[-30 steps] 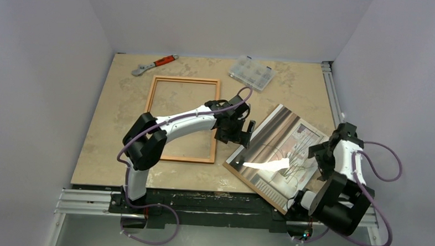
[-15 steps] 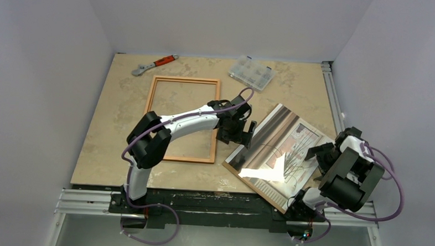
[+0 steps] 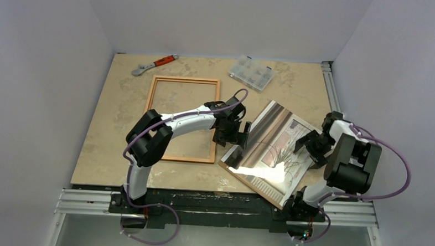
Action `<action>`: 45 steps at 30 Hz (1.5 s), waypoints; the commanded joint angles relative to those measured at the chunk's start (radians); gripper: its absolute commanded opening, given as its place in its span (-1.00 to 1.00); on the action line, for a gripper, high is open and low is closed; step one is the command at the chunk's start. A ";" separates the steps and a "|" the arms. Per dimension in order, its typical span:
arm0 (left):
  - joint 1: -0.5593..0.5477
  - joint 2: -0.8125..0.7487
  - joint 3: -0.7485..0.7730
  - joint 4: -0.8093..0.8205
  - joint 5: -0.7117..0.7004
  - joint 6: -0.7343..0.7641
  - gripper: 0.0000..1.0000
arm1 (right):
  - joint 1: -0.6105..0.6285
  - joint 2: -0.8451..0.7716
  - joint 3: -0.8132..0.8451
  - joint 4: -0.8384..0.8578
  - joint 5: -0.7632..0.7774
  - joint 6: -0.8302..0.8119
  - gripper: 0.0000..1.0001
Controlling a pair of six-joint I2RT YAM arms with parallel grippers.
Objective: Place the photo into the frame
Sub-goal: Adjust the photo frame item at the center of the board, then pick up the photo frame item at the center of the board.
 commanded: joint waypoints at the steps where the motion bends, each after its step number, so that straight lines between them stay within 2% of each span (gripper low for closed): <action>1: 0.008 -0.010 -0.024 0.020 0.009 -0.010 0.97 | 0.125 0.088 0.048 0.243 -0.006 0.045 0.75; 8: 0.008 -0.044 -0.054 0.035 0.007 -0.014 0.97 | 0.201 0.141 0.207 0.227 -0.033 -0.026 0.77; 10: 0.009 -0.054 -0.058 0.037 0.006 -0.013 0.97 | 0.215 0.133 0.241 0.208 -0.040 -0.039 0.84; 15: 0.021 -0.084 -0.083 0.055 0.004 -0.017 0.97 | 0.224 0.067 0.244 0.195 -0.047 -0.047 0.97; 22: 0.048 -0.158 -0.158 0.131 0.009 -0.043 0.97 | 0.224 -0.025 0.174 0.203 -0.155 -0.119 0.97; 31: 0.071 -0.179 -0.179 0.167 -0.064 -0.061 0.89 | 0.224 -0.152 0.003 0.192 -0.101 -0.135 0.84; 37: 0.072 -0.113 -0.127 0.188 -0.106 -0.070 0.81 | 0.224 -0.130 -0.076 0.232 -0.100 -0.111 0.82; 45: 0.071 0.015 -0.036 0.168 -0.062 -0.070 0.71 | 0.253 -0.102 -0.089 0.263 -0.196 -0.143 0.59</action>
